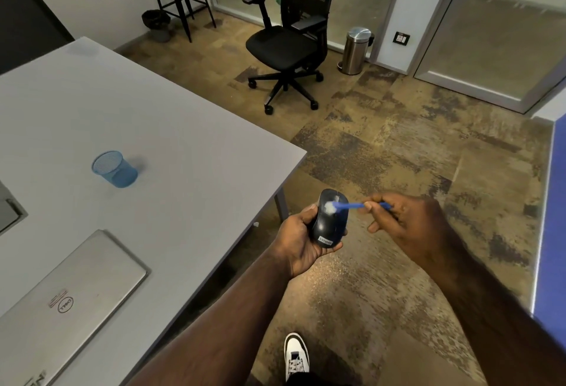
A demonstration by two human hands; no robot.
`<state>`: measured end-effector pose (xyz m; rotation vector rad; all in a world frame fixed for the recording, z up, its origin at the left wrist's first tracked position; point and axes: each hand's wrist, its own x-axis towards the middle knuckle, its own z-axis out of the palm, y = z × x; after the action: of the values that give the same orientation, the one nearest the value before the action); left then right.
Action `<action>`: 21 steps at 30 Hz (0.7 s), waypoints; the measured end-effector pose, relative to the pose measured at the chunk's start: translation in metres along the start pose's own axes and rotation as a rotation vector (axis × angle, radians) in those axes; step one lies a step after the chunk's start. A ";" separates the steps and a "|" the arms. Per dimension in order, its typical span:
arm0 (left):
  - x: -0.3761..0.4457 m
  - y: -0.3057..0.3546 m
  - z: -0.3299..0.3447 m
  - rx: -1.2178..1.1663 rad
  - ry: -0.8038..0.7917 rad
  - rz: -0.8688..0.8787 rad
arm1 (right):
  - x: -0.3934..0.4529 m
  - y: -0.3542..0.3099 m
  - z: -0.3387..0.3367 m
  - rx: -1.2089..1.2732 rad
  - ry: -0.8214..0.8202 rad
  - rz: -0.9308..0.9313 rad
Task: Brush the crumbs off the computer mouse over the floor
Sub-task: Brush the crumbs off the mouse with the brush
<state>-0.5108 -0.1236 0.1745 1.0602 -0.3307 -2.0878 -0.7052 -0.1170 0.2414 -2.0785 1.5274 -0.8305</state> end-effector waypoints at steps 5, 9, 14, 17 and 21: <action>-0.001 -0.003 -0.001 0.014 -0.001 -0.001 | -0.003 -0.002 0.001 0.085 -0.132 -0.096; 0.000 -0.004 -0.001 0.013 0.005 -0.003 | -0.005 -0.001 0.006 0.085 -0.174 -0.078; -0.001 0.000 0.001 -0.019 0.011 -0.004 | -0.003 0.004 0.002 0.098 -0.066 -0.071; 0.000 -0.001 0.000 -0.055 0.023 -0.006 | -0.006 0.008 0.001 0.158 -0.190 -0.028; -0.001 0.002 -0.003 -0.075 0.008 -0.013 | -0.005 0.019 -0.007 0.063 0.018 0.016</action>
<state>-0.5070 -0.1244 0.1744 1.0289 -0.2406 -2.0903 -0.7240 -0.1184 0.2329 -2.0165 1.5053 -0.8824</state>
